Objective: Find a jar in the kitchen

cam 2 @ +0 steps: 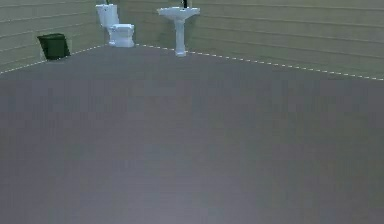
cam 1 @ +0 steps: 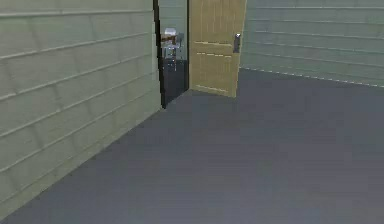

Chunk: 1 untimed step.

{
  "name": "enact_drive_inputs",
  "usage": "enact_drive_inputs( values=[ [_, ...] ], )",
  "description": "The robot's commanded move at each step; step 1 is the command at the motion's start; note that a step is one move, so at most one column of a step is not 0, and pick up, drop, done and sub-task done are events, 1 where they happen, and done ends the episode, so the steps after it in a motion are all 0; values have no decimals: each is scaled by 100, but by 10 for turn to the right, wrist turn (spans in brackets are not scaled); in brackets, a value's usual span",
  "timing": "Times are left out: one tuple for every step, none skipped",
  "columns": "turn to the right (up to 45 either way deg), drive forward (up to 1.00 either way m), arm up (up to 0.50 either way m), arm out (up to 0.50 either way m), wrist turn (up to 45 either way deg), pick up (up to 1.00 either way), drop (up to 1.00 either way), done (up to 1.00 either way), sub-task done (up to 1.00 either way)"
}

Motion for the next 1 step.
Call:
enact_drive_inputs(
  values=[
    [0, 100, 0, 0, 0, 0, 0, 0, 0]
  ],
)
